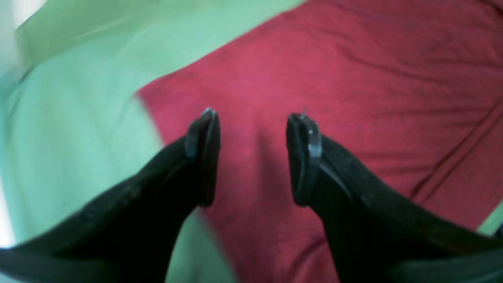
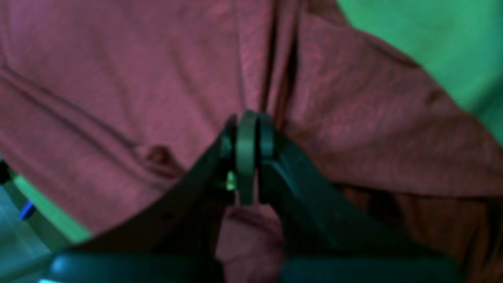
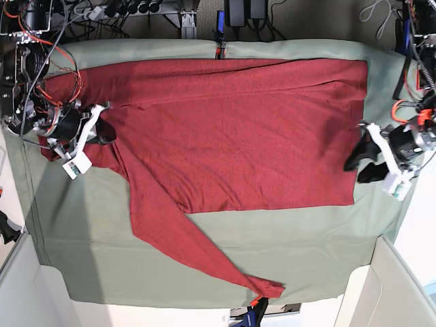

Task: Fold the T-shirt properly
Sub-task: 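Reach the left gripper across the shirt to its trailing sleeve and grasp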

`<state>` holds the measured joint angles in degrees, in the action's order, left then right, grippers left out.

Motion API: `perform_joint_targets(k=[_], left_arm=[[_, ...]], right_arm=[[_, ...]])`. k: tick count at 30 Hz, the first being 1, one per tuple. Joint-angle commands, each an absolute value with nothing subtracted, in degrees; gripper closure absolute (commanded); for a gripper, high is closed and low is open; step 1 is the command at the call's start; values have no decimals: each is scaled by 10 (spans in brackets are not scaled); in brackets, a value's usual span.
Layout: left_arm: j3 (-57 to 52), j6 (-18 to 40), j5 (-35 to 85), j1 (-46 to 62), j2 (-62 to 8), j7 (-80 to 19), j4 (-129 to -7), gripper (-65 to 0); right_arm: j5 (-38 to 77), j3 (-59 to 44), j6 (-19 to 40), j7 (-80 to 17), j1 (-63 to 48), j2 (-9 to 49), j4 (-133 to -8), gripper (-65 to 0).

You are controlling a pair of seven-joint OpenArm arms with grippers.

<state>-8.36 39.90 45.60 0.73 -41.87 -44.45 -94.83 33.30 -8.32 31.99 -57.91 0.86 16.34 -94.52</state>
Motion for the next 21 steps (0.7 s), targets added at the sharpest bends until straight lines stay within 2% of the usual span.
perform_joint_targets(k=[1, 5, 9, 15, 21], left_arm=[[-69, 400, 448, -18, -422, -426, -954, -304], [12, 371, 401, -93, -375, -400, -910, -304], [64, 363, 387, -192, -303, -387, -791, -304], [72, 362, 387, -332, -190, -373, -584, -303], [72, 362, 380, -409, -115, -367, -475, -303]], right_arm=[[342, -85, 324, -573, 1, 172, -963, 0], [354, -85, 324, -573, -33, 171, -985, 0], [354, -85, 324, -573, -44, 171, -1000, 0], [376, -85, 335, -589, -46, 171, -1009, 0], [386, -85, 335, -594, -56, 171, -1009, 0]])
